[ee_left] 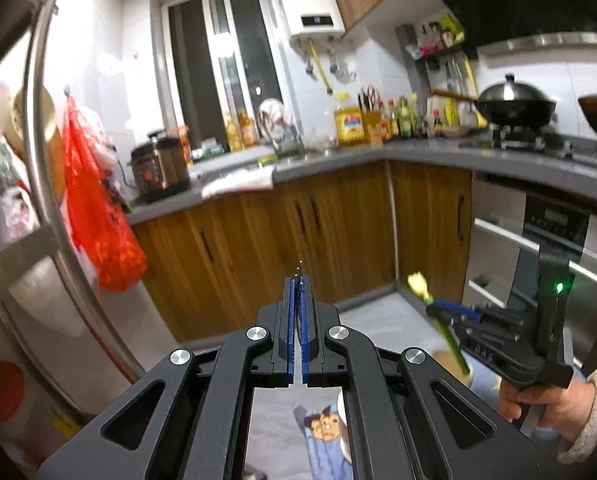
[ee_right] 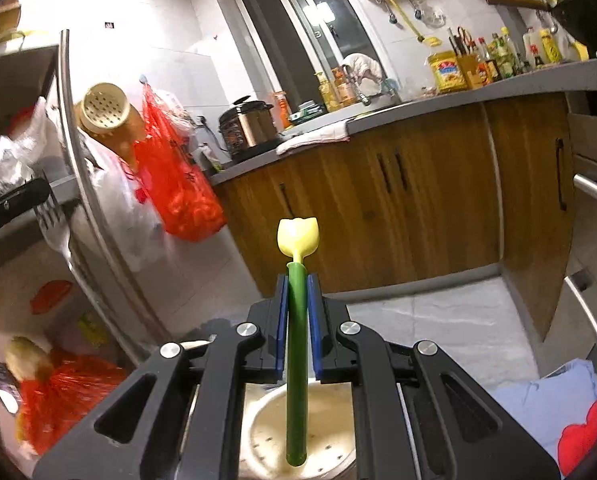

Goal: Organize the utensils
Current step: 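Insert green spoon into smaller cup with right tool while left drops fork in larger cup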

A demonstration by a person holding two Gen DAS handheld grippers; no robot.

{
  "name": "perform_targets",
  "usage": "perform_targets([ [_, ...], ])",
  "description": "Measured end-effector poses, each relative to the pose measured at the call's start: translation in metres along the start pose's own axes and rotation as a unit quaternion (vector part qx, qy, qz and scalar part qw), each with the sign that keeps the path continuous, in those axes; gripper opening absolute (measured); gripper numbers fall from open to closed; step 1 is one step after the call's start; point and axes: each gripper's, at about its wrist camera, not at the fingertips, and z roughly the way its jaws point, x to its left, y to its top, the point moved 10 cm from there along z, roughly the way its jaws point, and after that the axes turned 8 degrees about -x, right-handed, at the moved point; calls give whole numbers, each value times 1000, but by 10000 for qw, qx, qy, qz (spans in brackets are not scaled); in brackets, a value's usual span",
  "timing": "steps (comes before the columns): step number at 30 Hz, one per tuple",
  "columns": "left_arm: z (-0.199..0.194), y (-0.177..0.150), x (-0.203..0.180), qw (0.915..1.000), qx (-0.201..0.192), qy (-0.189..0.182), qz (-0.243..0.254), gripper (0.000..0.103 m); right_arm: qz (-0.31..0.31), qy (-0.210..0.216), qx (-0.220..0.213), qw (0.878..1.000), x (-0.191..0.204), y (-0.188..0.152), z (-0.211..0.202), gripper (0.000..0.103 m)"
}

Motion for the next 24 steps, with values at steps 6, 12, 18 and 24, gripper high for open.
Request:
perform_targets([
  [6,23,-47,-14,9988,459,-128,113,3,-303,-209,76,9993,-5,-24,13,10],
  [12,31,-73,-25,9969,709,-291,174,3,-330,-159,238,9990,-10,-43,8,10],
  [18,32,-85,-33,9957,823,-376,213,3,-245,-22,459,9986,-12,-53,-6,10],
  [24,38,-94,-35,9946,952,-363,218,3,-379,45,619,9974,-7,-56,-17,10],
])
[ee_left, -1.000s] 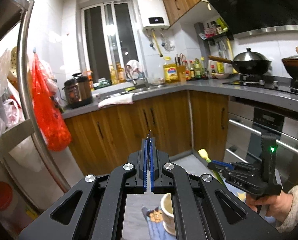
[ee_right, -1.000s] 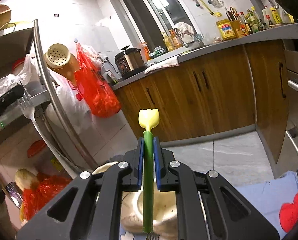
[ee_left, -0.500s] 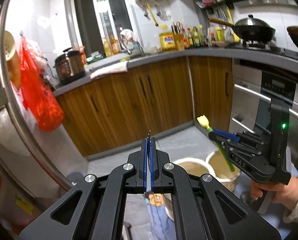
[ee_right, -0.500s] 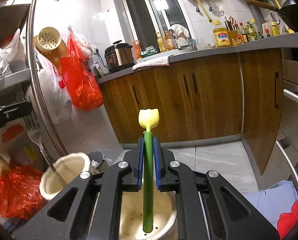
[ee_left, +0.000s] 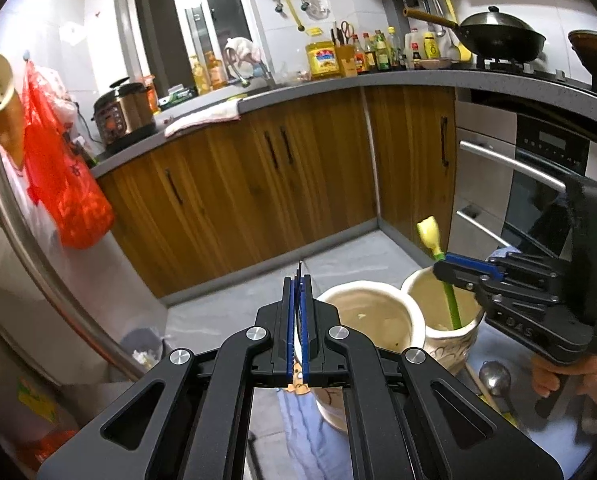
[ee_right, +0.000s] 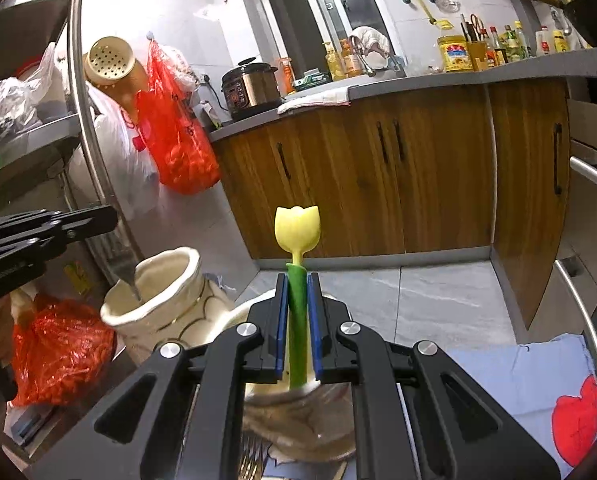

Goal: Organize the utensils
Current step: 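Insert green spoon into smaller cup with right tool while left drops fork in larger cup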

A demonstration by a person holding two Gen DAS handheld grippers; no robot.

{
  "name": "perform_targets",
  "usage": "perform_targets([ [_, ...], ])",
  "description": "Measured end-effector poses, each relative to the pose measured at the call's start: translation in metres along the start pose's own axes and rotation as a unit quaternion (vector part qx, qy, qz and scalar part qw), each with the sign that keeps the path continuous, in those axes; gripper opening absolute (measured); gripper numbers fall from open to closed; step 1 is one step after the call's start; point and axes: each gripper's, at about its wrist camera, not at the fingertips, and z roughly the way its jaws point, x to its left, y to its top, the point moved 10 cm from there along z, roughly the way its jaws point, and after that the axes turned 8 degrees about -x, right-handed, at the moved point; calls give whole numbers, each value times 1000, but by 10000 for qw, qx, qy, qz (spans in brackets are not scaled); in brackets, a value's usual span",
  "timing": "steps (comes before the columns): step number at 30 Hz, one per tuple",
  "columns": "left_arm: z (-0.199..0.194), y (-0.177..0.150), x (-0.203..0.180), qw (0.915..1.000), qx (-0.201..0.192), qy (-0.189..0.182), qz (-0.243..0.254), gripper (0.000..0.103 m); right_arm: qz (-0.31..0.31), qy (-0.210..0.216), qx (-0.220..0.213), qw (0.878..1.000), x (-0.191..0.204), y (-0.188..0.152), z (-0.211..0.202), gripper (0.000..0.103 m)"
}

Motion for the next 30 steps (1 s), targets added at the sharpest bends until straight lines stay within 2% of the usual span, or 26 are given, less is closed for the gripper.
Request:
perform_targets([
  [7,6,-4,-2,10000,58,-8,17,3,-129,-35,273,9995,3,-12,-2,10],
  [17,11,-6,3,9999,78,80,37,3,-563,-141,334,9978,11,-17,-2,10],
  [26,12,-7,3,9999,121,92,-16,3,-500,-117,330,9981,12,-16,-4,11],
  [28,12,-8,4,9998,143,91,-47,5,-502,-115,314,9982,12,-15,-6,16],
  [30,11,-9,4,9998,157,81,-64,10,-487,-106,293,9983,11,-13,-9,27],
])
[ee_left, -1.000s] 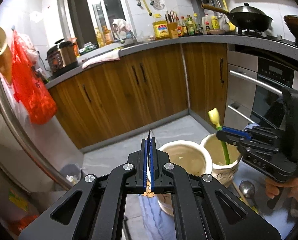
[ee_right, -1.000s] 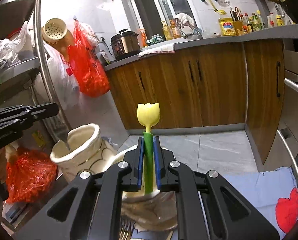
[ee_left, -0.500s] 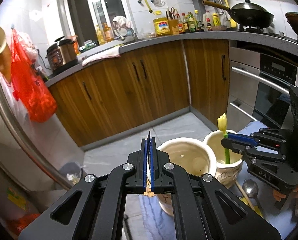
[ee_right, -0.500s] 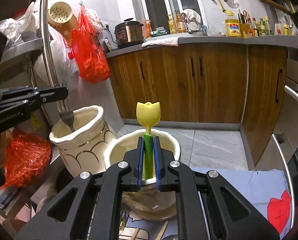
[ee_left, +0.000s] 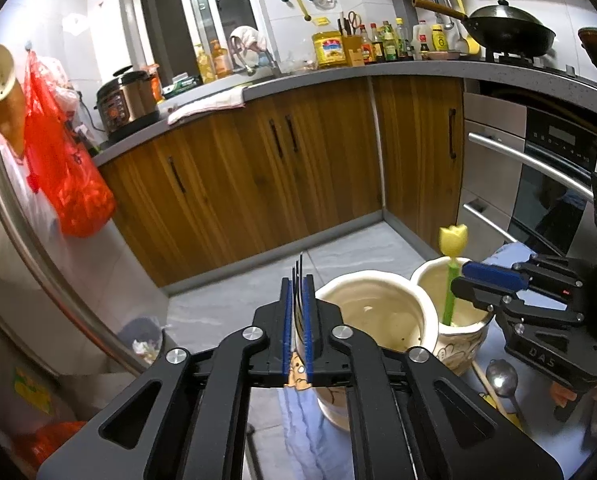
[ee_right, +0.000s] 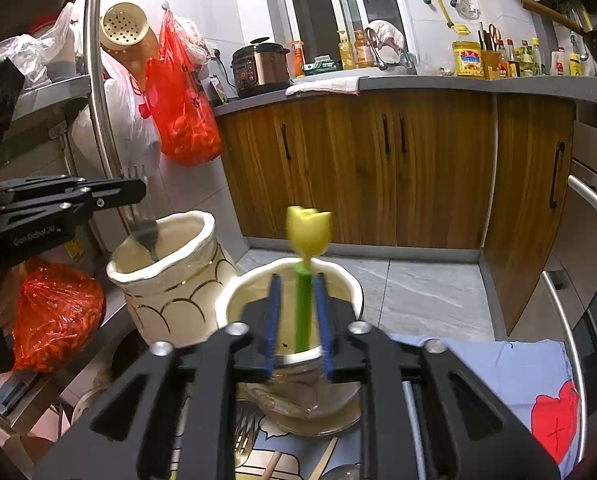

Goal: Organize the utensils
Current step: 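Insert green spoon into smaller cup with right tool while left drops fork in larger cup, then move both open tools back down over the remaining utensils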

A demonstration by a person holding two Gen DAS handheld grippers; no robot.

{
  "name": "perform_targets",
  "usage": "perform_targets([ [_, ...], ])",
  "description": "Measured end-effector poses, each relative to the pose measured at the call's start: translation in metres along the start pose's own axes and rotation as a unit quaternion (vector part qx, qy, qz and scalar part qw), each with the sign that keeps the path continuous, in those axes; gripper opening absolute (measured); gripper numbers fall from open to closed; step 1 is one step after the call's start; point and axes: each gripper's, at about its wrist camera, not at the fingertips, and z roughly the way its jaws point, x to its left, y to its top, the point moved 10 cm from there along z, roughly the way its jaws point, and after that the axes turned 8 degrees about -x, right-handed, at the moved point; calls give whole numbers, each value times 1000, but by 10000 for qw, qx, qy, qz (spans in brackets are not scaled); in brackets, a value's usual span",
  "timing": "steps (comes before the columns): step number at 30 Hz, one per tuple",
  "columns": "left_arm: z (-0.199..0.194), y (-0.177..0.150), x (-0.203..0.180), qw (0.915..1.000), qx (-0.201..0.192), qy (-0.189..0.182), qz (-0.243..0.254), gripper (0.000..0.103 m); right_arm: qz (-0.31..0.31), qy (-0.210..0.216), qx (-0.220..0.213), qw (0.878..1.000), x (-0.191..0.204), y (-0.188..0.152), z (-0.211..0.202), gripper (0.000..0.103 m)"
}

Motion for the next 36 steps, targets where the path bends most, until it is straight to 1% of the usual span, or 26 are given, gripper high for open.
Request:
perform_targets([
  [1,-1,0,0,10000,-5,-4,-14,13,15,3,-11,10000,-1,1,-2,33],
  [3,-2,-1,1,10000,-19,8,-47,17,34,-12,-45,10000,-2,2,-6,37],
  [5,-2,-2,1,10000,-5,5,-68,20,68,-48,-81,9999,-6,4,-11,45],
  [7,-4,-4,0,10000,-2,35,-67,28,118,-70,-91,9999,-9,4,-16,46],
  [8,-5,-4,0,10000,-7,45,-78,30,133,-88,-89,9998,-10,4,-18,48],
  [11,-10,-5,2,9999,-26,72,-133,45,189,-162,-58,9997,-16,2,-29,56],
  [12,-12,-5,3,9998,-42,98,-153,55,197,-181,-48,9996,-18,1,-32,58],
  [13,-16,-5,4,9997,-70,121,-187,63,205,-206,-30,9996,-19,0,-37,62],
  [14,-19,-5,5,9996,-85,140,-215,67,211,-231,-12,9995,-21,-1,-42,69],
  [15,-24,-7,7,9994,-105,162,-270,71,216,-259,6,9994,-22,-2,-48,73],
  [17,-31,-11,8,9991,-91,145,-382,77,217,-315,68,9992,-26,-6,-59,90],
  [18,-35,-15,9,9988,-55,127,-472,80,215,-344,105,9991,-27,-8,-62,93],
  [19,-38,-18,9,9986,-26,116,-518,81,214,-387,151,9989,-29,-10,-66,98],
  [22,-49,-35,5,9980,110,48,-626,85,211,-608,280,9975,-35,-15,-79,98],
  [26,-62,-61,-2,9967,332,-55,-739,87,63,-963,363,9947,-43,-25,-99,98],
  [30,-73,-96,-15,9938,701,-187,-845,88,-223,-1521,507,9868,-51,-38,-116,98],
  [33,-77,-115,-28,9921,880,-251,-858,88,-257,-1566,593,9856,-52,-45,-122,98],
  [35,-80,-127,-36,9910,1004,-279,-840,88,-305,-1583,566,9853,-53,-49,-129,98],
  [36,-81,-134,-41,9900,1076,-299,-864,88,-356,-1675,522,9838,-55,-50,-132,98],
])
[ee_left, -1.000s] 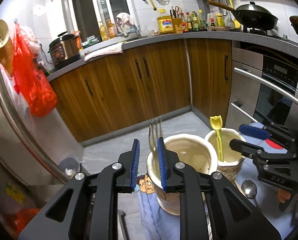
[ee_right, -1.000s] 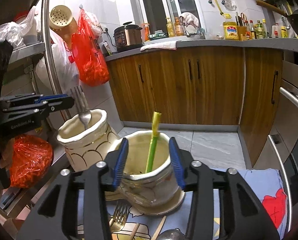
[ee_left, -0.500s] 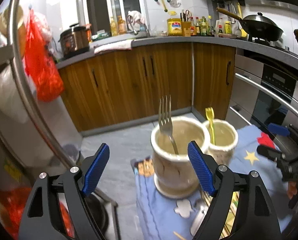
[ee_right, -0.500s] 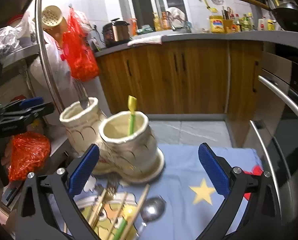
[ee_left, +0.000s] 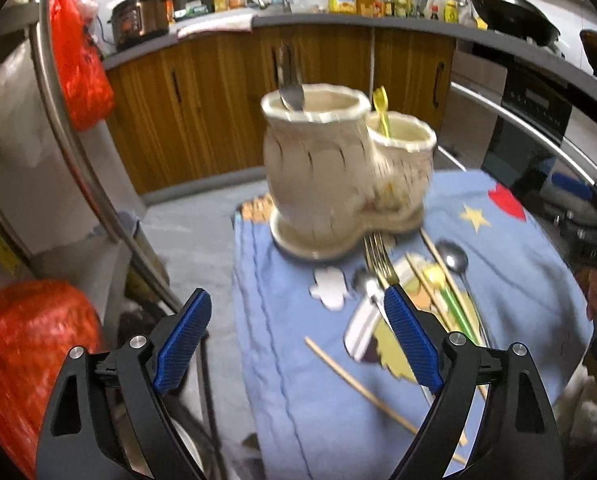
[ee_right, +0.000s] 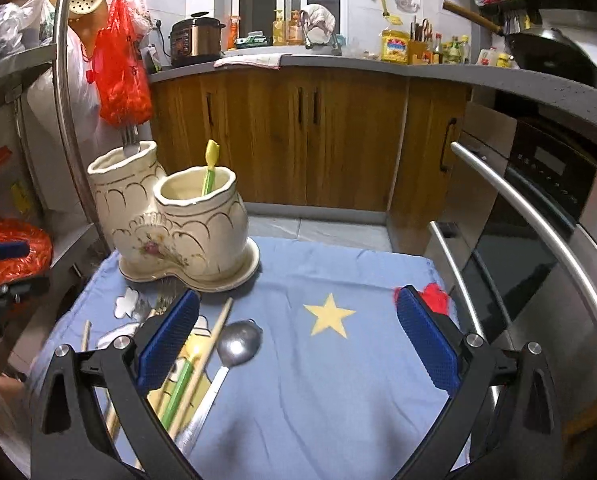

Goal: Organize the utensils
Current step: 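Move both open tools back down over the remaining utensils, then grasp a wooden chopstick with the left tool while the right tool grasps a steel spoon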

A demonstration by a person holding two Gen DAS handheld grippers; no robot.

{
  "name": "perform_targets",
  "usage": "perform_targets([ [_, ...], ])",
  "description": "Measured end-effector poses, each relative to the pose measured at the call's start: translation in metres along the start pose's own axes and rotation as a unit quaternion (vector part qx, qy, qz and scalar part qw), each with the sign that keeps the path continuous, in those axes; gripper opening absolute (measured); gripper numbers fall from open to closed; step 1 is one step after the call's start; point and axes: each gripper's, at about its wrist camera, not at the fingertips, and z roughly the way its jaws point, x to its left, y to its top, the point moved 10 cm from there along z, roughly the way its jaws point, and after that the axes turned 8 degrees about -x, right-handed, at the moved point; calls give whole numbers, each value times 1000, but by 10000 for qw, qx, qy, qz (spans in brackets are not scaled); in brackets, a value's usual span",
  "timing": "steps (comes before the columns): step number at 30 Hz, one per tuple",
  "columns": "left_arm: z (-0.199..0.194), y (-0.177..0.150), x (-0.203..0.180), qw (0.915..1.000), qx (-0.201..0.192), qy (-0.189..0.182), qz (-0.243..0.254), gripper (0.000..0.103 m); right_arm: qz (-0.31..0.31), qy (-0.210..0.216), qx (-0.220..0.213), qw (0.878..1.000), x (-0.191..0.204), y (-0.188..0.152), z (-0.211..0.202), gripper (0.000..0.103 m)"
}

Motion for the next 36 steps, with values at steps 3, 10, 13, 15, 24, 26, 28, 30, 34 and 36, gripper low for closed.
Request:
perform_targets([
  [3,0,-15,-6,9999,129,-53,-60,88,-109,-154,-32,9998,-3,-4,-4,98],
  [10,3,-44,-20,9988,471,-50,-159,88,-138,310,654,9973,14,-43,-2,97],
  [13,5,-56,-25,9974,665,-81,-269,87,-308,413,773,9957,25,-55,-3,97],
  [15,7,-62,-29,9966,762,-95,-286,84,-374,447,808,9950,30,-61,-4,97],
  [24,26,-86,-43,9913,1258,-119,-373,44,-222,684,971,9927,39,-78,-3,97],
  [26,28,-88,-45,9910,1291,-81,-353,43,-288,707,934,9927,41,-79,-6,97],
  [28,28,-88,-47,9913,1288,8,-254,43,-345,721,902,9927,42,-80,-8,97],
  [30,29,-88,-49,9918,1269,60,-154,35,-354,716,891,9928,41,-81,-9,97],
  [34,32,-86,-57,9919,1266,-4,54,15,-284,721,900,9929,38,-81,-8,97],
  [36,35,-82,-53,9922,1243,-58,4,10,-271,738,895,9929,38,-81,-9,97],
])
